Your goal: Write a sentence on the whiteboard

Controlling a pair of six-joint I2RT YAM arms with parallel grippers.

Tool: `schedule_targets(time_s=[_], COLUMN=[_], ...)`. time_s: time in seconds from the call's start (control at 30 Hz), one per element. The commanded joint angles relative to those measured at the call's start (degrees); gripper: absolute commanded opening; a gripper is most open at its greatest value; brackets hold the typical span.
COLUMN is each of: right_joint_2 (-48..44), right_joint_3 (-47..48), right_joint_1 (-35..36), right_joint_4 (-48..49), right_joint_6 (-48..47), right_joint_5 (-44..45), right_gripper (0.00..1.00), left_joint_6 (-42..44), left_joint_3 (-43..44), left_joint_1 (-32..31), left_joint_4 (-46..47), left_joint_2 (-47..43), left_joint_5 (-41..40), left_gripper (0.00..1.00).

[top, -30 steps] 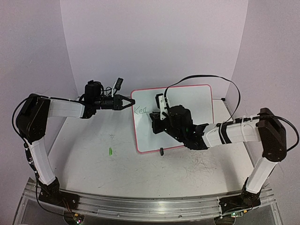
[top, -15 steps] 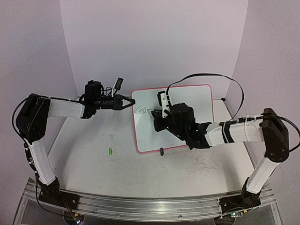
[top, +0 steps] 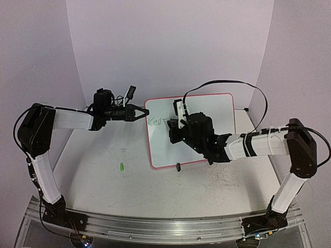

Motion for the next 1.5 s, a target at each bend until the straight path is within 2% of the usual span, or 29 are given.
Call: schedule_targets(time_s=[0.0, 0.63, 1.07, 1.47], right_joint_2=[0.22, -0.64, -3.27, -0.94], right_joint_3=[-0.14, -6.00, 0.70, 3.08], right_joint_1=[-0.26, 1.74, 0.37, -1.11], right_joint_4=[0.95, -0.50, 0.03, 0.36], right_joint_6=[0.14, 4.23, 1.98, 1.06], right_joint_5=[0.88, -0.42, -1.37, -1.67], right_gripper=[0.00, 0.00, 0.00, 0.00], left_joint_6=[0.37, 0.37, 0.38, 0.37], left_joint_3=[0.34, 0.29, 0.20, 0.29], left_joint_1=[0.21, 0.25, 0.26, 0.23], left_joint_4=[2.04, 2.04, 2.02, 2.00], left_joint_2=[-3.10, -3.19, -3.14, -3.10], left_joint_5=[0.46, 0.50, 0.50, 0.60], left_gripper=[0.00, 0.00, 0.00, 0.00])
